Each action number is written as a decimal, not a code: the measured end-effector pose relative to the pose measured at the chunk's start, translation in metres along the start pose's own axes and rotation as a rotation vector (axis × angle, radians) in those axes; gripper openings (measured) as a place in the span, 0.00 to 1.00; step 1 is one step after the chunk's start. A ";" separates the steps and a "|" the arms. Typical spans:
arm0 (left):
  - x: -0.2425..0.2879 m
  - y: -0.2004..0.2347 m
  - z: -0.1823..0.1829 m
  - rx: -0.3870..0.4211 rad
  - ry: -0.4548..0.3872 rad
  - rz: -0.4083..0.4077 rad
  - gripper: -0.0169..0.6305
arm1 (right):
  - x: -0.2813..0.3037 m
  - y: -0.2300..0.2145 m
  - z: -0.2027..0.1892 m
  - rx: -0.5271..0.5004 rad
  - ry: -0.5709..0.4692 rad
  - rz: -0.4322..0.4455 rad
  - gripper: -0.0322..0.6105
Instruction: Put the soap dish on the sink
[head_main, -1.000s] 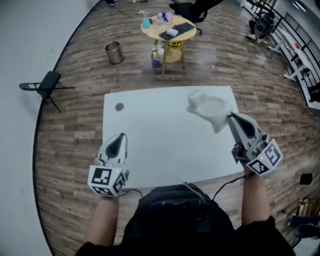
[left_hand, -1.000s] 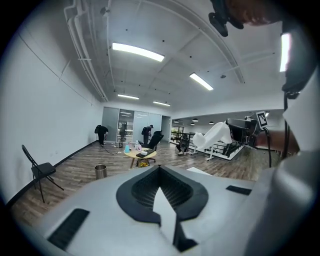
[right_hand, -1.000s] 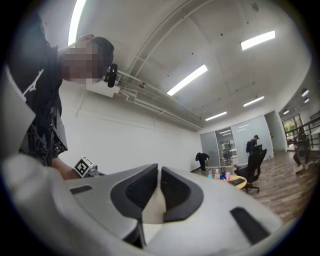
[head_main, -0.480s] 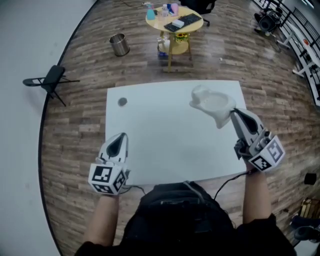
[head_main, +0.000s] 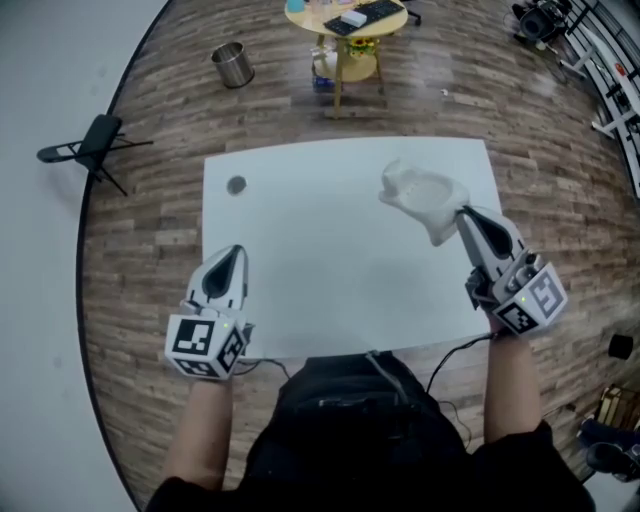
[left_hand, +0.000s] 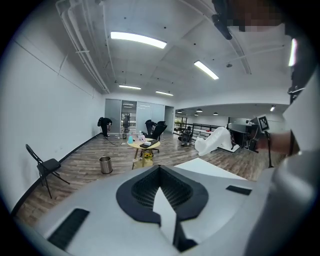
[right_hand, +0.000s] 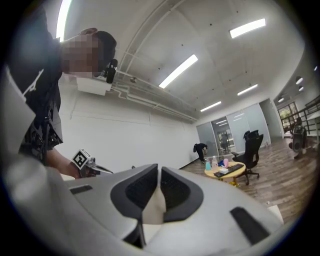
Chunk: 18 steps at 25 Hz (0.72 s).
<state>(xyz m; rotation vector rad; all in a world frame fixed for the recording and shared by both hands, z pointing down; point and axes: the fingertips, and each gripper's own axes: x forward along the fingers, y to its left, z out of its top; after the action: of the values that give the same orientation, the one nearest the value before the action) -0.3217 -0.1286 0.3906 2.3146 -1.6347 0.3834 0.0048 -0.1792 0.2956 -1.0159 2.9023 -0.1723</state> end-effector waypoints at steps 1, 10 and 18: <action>0.003 0.000 0.000 0.005 0.002 0.003 0.01 | 0.000 -0.002 -0.002 0.006 0.001 -0.002 0.10; 0.034 0.015 -0.024 0.019 0.043 0.050 0.01 | 0.007 -0.017 -0.023 0.018 0.027 0.001 0.10; 0.062 0.014 -0.033 -0.029 0.056 0.064 0.01 | 0.007 -0.029 -0.040 0.065 0.025 0.012 0.10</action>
<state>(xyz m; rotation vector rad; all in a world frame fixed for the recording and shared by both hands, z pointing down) -0.3168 -0.1748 0.4450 2.2147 -1.6802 0.4317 0.0140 -0.2028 0.3392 -0.9925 2.9041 -0.2789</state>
